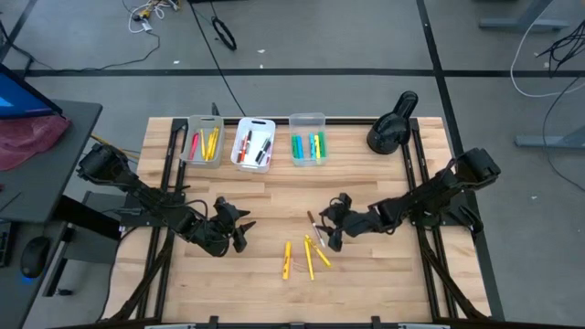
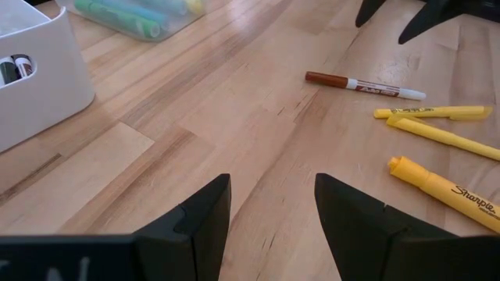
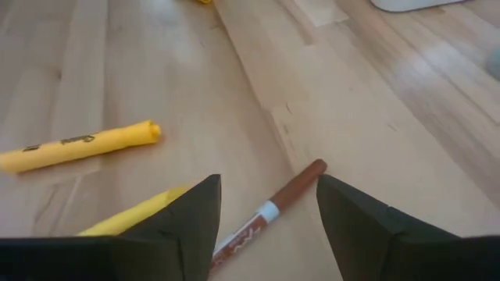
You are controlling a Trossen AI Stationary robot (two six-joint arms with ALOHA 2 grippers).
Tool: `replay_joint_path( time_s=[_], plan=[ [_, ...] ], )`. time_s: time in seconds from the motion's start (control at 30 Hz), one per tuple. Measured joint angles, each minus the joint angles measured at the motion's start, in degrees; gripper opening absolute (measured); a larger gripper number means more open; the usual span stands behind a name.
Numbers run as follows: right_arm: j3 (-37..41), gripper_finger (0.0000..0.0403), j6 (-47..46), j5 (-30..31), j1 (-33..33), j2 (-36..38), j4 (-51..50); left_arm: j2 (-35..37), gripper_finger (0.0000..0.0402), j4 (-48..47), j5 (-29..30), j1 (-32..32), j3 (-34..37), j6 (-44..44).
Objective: Pick & Place Markers
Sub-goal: Put the brown erase marker into the white bin
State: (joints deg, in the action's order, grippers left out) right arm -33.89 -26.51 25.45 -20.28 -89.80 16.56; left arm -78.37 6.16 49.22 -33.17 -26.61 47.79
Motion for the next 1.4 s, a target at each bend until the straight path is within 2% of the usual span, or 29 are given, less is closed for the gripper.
replay_joint_path(
  time_s=[0.3, 0.5, 0.6, 0.77, 0.9, 1.1, 1.4],
  plan=[
    [0.00, 0.0214, 3.44, 0.00, 1.25, -0.11, -0.43, 0.00, 0.0193, -0.04, -0.06, 0.00, 0.00, -0.05],
    [-0.02, 0.0214, 3.49, -0.92, 1.25, -5.77, 0.72, 0.02, 0.0193, -0.73, -9.80, 0.00, -0.06, -7.85],
    [-0.02, 0.0214, 2.06, -0.35, 1.25, -8.26, 0.90, 0.02, 0.0193, -0.47, -14.11, -0.04, -0.04, -8.05],
    [-0.02, 0.0214, 0.02, -0.41, 1.25, -10.08, 1.96, 0.02, 0.0193, -0.14, -18.06, -0.02, -0.04, -8.10],
    [-0.02, 0.0211, -0.03, -0.17, 1.48, -11.05, 2.46, 0.02, 0.0193, -0.03, -18.46, -0.01, -0.04, -7.70],
    [-0.11, 0.0179, -0.03, -0.41, 2.65, -11.76, 2.90, 0.02, 0.0193, -0.01, -18.46, 0.00, -0.04, -7.62],
    [2.09, 0.0094, -0.07, -0.54, 3.99, -11.78, 3.51, 0.02, 0.0193, -0.01, -18.46, 0.00, -0.04, -7.54]
  ],
)
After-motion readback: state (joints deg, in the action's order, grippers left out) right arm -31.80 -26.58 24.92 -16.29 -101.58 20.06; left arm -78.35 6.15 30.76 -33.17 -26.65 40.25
